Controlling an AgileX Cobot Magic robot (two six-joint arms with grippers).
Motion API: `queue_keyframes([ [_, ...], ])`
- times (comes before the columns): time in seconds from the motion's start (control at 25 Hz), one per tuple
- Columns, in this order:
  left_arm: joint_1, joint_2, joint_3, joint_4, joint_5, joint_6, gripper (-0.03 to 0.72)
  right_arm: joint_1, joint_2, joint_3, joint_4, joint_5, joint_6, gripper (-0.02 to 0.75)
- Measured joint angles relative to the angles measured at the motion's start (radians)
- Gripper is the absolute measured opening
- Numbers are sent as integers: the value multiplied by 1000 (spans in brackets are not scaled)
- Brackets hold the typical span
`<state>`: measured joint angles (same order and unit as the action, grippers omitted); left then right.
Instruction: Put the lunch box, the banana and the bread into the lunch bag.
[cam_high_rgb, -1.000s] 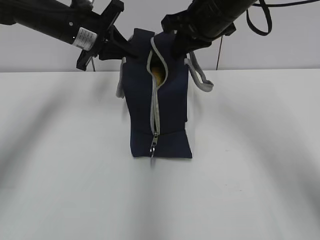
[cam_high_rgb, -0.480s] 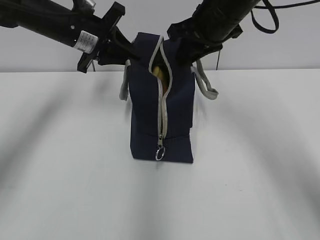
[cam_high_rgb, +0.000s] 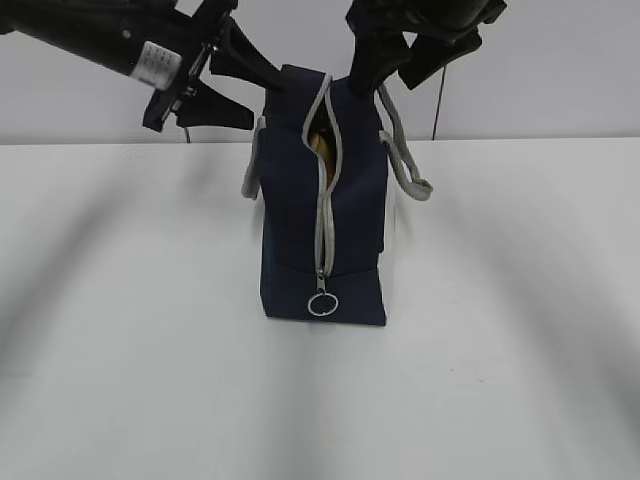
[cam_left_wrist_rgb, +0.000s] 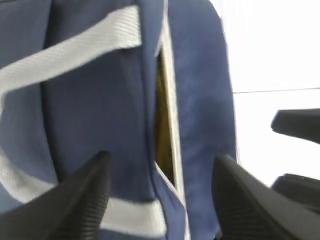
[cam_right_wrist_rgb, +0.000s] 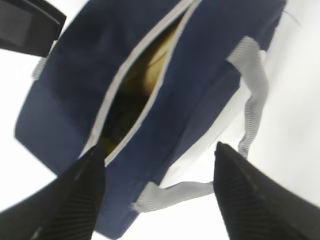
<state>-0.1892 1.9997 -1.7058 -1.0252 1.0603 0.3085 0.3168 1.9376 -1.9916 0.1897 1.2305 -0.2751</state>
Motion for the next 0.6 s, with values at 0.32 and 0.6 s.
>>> queue_keyframes([
  [0.32, 21, -139, -4, 225, 99, -63, 444, 125, -89, 0, -96, 18, -18, 502],
  [0.6, 21, -276, -8, 418, 172, -122, 422, 262, -204, 40, -190, 22, -14, 503],
])
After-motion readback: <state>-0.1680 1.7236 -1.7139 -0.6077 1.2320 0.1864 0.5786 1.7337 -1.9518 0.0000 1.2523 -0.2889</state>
